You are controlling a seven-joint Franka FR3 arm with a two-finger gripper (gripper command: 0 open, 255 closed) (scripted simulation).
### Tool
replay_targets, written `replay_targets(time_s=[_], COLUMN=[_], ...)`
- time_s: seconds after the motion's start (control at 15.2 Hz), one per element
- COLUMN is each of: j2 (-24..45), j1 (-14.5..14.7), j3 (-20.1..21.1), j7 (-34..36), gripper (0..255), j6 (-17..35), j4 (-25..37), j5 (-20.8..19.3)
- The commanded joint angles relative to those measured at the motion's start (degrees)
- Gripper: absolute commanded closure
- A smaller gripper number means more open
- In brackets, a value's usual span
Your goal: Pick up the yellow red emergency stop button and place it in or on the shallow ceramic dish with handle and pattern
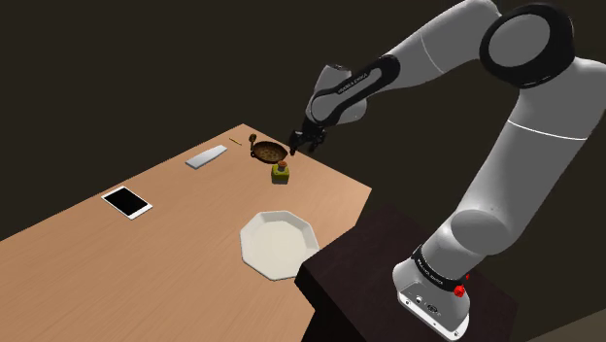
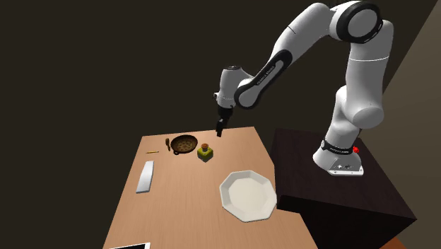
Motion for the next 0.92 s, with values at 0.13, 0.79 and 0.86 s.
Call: replay_targets(time_s=[0.13, 0.79, 0.86], j2=[9.40, 26.39, 27.16], j1=[0.30, 1.23, 1.23], j3=[-0.89, -2.43, -2.43], j7=[1.30, 3.24, 3.24], gripper=[0, 0, 0], j6=[3.37, 7.42, 7.80], j4=[6.34, 19.73, 20.13], j5=[-1.18, -2.17, -2.17])
